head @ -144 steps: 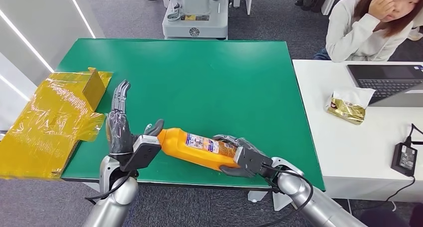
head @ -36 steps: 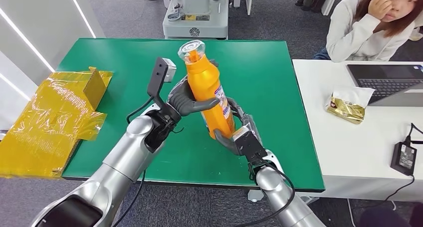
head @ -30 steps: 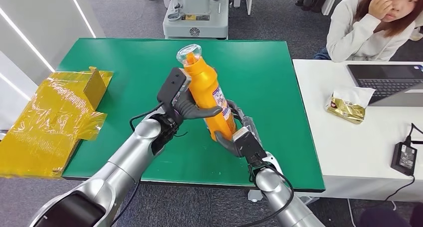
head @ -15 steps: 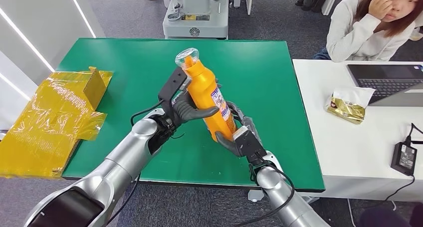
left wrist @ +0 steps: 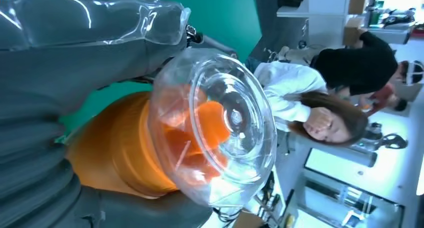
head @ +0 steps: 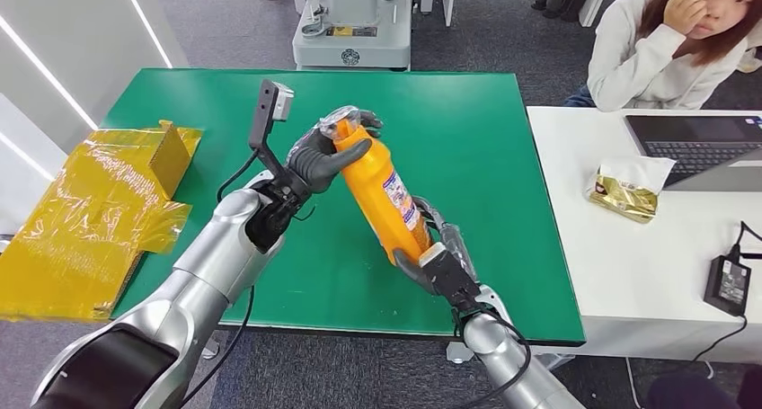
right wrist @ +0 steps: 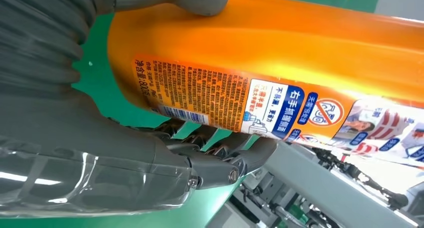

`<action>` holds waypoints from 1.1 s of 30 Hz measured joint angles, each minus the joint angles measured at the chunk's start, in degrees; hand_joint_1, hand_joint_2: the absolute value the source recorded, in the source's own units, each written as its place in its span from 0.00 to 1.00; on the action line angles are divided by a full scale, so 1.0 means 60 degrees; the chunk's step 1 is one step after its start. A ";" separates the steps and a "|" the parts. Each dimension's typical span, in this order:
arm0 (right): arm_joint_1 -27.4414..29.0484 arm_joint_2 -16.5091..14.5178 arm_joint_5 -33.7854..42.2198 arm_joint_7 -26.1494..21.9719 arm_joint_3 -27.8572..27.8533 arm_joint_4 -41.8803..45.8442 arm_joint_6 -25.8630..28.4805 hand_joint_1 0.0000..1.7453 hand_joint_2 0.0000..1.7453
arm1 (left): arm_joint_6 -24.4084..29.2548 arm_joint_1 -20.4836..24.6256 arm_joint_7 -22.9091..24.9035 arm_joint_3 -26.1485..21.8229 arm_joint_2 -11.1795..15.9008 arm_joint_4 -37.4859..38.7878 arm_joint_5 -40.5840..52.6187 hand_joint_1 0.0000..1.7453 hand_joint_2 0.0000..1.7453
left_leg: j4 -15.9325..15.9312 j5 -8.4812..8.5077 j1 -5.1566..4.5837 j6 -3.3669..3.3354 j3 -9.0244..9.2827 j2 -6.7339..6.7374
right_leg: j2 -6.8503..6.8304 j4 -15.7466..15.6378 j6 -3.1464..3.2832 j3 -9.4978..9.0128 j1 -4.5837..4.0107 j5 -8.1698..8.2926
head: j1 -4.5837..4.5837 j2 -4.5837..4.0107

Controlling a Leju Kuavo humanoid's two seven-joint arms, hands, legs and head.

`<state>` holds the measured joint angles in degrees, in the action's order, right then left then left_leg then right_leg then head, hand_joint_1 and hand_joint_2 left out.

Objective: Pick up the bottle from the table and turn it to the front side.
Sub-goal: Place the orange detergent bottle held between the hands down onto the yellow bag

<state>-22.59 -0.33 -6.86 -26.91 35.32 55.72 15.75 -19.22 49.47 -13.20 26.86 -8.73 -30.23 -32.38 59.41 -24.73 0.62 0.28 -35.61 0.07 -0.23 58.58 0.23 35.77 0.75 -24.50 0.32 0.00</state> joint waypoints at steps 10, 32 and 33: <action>0.0481 0.0007 -0.0375 0.0209 -0.0070 0.0505 0.0205 1.00 1.00 | 0.0153 -0.0004 0.0052 -0.0047 -0.0174 -0.0022 -0.0198 0.99 1.00 | 0.0000 0.0000 -0.0001 0.0000 -0.0001 0.0004 | 0.0006 0.0000 0.0000 0.0003 0.0000 0.0000 | 0.0000 0.0000; 0.2403 0.0349 0.0166 0.0559 -0.1387 0.3455 -0.0340 0.00 1.00 | 0.2197 0.0153 -0.1240 0.0044 -0.0046 -0.0788 0.2232 1.00 1.00 | -0.0001 -0.0003 0.0000 0.0000 -0.0011 0.0003 | 0.0004 0.0000 0.0000 0.0010 0.0000 0.0000 | 0.0000 0.0000; 0.2432 0.0352 0.0180 0.0535 -0.1409 0.3516 -0.0332 0.00 1.00 | 0.2285 0.0154 -0.1291 0.0046 -0.0036 -0.0813 0.2346 1.00 1.00 | -0.0001 -0.0002 0.0000 0.0000 -0.0011 0.0003 | 0.0003 0.0000 0.0000 0.0011 0.0000 0.0000 | 0.0000 0.0000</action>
<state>-8.00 1.79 -5.78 -23.70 26.86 76.82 13.75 -5.51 50.39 -20.95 27.14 -8.94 -35.11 -18.30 59.40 -24.74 0.62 0.29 -35.68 0.08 -0.21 58.58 0.23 35.84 0.75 -24.50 0.32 0.00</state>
